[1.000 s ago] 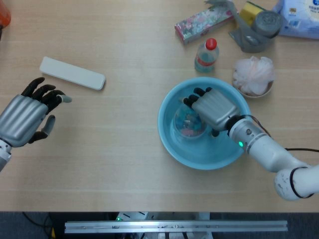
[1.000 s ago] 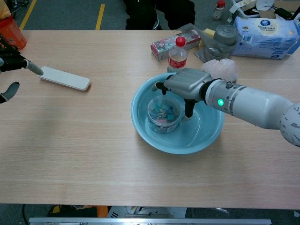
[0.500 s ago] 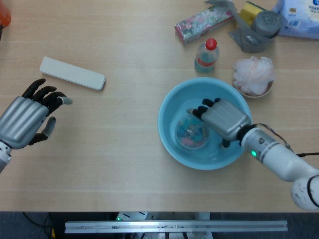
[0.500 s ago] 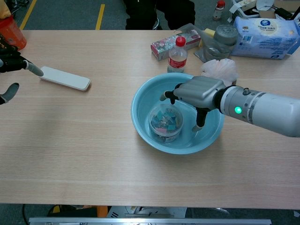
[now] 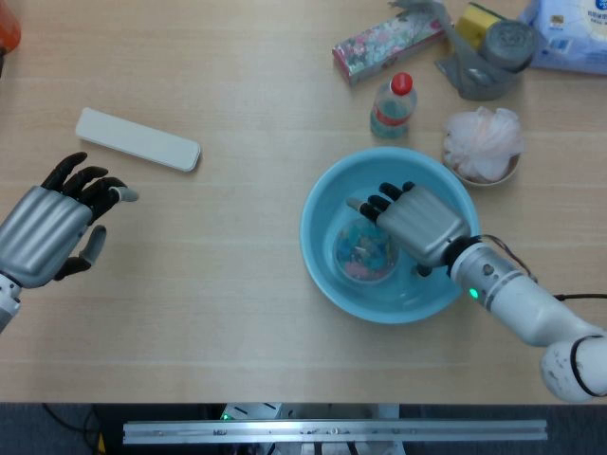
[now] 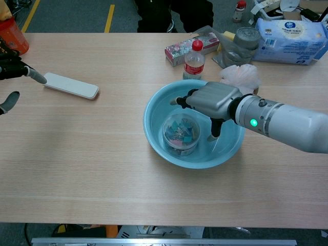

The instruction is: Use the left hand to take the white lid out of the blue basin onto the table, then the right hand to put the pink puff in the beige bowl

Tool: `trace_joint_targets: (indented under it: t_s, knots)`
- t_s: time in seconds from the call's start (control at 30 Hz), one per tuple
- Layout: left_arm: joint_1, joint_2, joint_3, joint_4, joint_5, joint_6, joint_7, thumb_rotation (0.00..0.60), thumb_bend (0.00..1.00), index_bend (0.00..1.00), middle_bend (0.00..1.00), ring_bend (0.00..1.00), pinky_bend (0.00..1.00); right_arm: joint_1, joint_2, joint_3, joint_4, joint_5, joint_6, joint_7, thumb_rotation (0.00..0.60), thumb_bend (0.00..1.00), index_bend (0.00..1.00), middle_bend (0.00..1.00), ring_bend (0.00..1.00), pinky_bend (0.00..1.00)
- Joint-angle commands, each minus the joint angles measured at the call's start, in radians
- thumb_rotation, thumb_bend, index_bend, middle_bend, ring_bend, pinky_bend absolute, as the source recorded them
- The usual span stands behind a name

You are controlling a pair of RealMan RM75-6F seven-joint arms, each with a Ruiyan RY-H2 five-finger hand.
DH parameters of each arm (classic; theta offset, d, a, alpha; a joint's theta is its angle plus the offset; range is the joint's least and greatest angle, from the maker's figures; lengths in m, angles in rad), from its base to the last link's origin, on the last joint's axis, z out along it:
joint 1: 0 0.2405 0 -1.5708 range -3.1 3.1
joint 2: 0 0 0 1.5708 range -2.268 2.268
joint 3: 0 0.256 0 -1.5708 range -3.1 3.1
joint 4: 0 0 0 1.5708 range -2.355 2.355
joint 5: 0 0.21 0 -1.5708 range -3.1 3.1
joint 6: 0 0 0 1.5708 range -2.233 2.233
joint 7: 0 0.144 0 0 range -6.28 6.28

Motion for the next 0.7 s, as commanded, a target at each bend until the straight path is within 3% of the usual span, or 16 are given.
trace_joint_targets:
  t_s: [0.03,0.7]
  knots:
    - [0.001,0.001,0.000,0.000,0.001,0.001,-0.002,0.600,0.63,0.23,0.22,0.15,0.07,0.020,-0.018,0.004,-0.003,0.031,0.003,-0.033,0.600,0.00,0.07,0.20,0.12,0.30]
    - [0.006,0.013,-0.001,0.009,0.005,0.003,-0.025,0.600,0.63,0.23,0.22,0.15,0.07,0.121,-0.094,-0.002,-0.008,0.154,0.043,-0.193,0.600,0.00,0.07,0.20,0.11,0.31]
